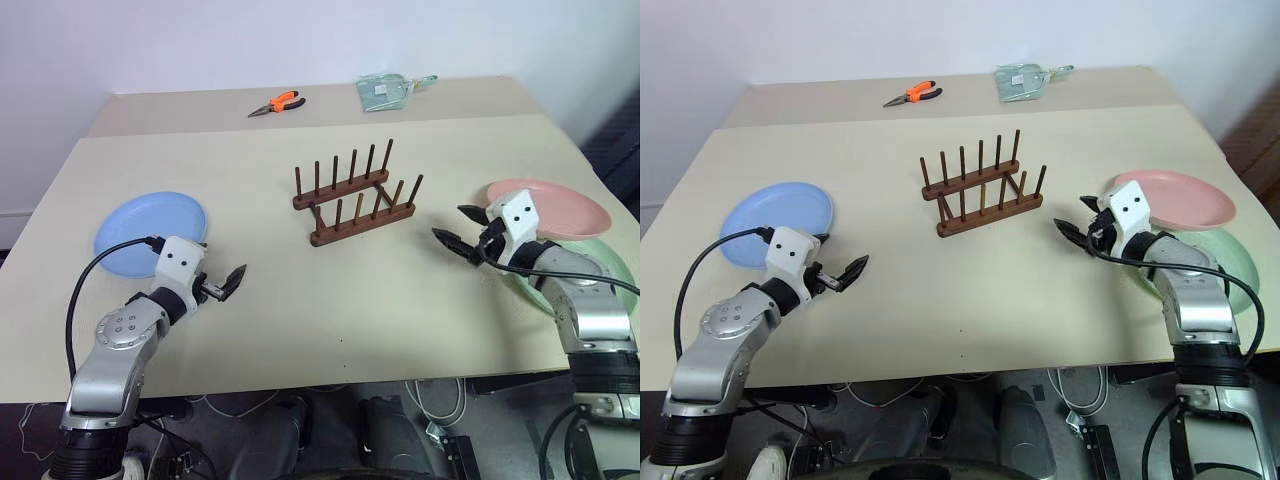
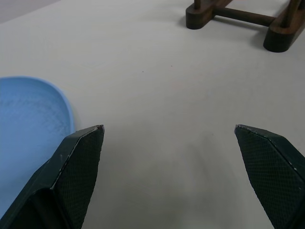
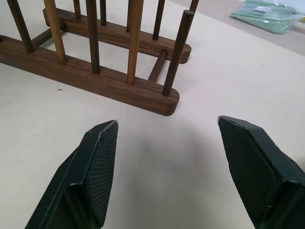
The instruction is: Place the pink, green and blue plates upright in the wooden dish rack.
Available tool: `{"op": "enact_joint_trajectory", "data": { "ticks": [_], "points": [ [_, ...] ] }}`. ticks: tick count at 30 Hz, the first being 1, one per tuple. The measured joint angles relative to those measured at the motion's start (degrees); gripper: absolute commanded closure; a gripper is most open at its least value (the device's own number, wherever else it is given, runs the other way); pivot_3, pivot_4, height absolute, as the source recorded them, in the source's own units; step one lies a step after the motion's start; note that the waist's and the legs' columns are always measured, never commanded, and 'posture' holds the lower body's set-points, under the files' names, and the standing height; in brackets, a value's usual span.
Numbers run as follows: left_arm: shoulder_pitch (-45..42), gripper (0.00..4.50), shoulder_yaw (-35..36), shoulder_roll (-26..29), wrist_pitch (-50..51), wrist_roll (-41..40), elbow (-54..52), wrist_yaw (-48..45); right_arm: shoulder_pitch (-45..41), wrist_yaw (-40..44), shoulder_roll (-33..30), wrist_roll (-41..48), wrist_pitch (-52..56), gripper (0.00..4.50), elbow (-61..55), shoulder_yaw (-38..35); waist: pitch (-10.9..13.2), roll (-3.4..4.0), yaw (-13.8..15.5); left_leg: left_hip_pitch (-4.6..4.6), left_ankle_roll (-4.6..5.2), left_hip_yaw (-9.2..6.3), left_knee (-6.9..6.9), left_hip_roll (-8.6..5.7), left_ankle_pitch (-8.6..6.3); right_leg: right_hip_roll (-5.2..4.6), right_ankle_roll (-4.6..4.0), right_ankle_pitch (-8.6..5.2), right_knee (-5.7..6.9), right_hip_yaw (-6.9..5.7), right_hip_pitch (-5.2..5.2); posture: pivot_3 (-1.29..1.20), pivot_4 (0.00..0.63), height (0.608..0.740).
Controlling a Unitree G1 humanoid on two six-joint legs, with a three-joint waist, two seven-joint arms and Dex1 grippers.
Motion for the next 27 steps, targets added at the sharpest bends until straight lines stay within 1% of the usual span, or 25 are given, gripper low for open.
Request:
{"op": "enact_joint_trajectory", "data": {
  "ticks": [6,10,14,17,19,21,26,27],
  "points": [
    [0.09,0.0,-0.94,-0.42,-0.01,0.1,0.0,-0.04,-0.13,-0.49,1.18,-1.55,-0.97,1.11,0.03,1.78,0.0,0.0,0.01,0.0,0.0,0.0,0.0,0.0,0.0,0.0,0.01,0.01,0.0,0.0,0.0,0.0,0.15,0.727],
    [-0.45,0.0,-2.71,-0.44,-0.04,0.03,0.31,-1.14,-0.27,0.01,1.25,-2.12,-0.54,0.07,0.06,2.3,0.0,0.0,0.05,0.0,0.0,0.0,0.0,0.0,0.0,0.0,0.01,0.01,0.0,0.0,0.0,0.0,0.15,0.727],
    [-5.21,0.0,-6.61,-0.52,-0.58,0.19,4.5,-4.08,0.81,-0.39,2.66,-2.18,0.38,0.07,-2.34,2.91,0.0,0.0,0.15,0.0,0.0,-0.01,0.01,0.0,0.0,0.0,0.01,0.01,0.01,-0.02,0.01,0.0,0.15,0.727],
    [-13.25,0.0,-12.23,-1.94,-2.41,1.78,12.58,-7.35,2.81,-1.98,4.56,-2.43,0.75,0.07,-6.37,4.16,0.0,-0.01,0.22,0.0,-0.01,-0.02,0.04,-0.02,0.0,-0.01,0.15,0.08,0.01,-0.04,0.03,0.0,0.15,0.727],
    [-22.4,0.0,-16.71,-5.08,-4.9,3.85,24.07,-10.43,4.68,-3.99,5.71,-3.37,0.32,0.07,-8.38,4.38,0.0,-0.02,0.92,-0.01,-0.01,-0.02,0.09,-0.03,0.01,-0.01,0.16,0.1,0.01,-0.07,0.04,0.0,0.15,0.727],
    [-28.72,0.0,-19.67,-7.98,-7.78,5.27,32.61,-12.69,5.98,-5.52,6.32,-3.89,-0.04,0.07,-9.89,4.51,0.01,-0.05,1.28,-0.04,0.01,-0.01,0.1,-0.05,0.0,-0.01,0.17,0.1,-0.02,-0.04,0.01,0.0,0.15,0.727],
    [-37.72,0.0,-21.63,-11.87,-15.66,7.35,47.96,-16.87,10.12,-9.08,7.31,-5.07,0.29,0.07,-14.69,4.06,-0.01,-0.05,1.5,-0.04,0.04,-0.05,-0.01,-0.03,0.05,0.0,0.17,0.09,0.03,-0.05,-0.07,0.0,0.15,0.727],
    [-39.33,0.25,-21.79,-12.79,-17.09,7.71,50.93,-17.55,11.15,-9.86,7.64,-5.2,0.55,0.01,-16.16,4.07,-0.02,-0.06,1.53,-0.04,0.03,-0.05,0.02,-0.04,0.05,0.0,0.18,0.1,0.04,-0.05,-0.05,0.0,0.15,0.727]
  ]
}}
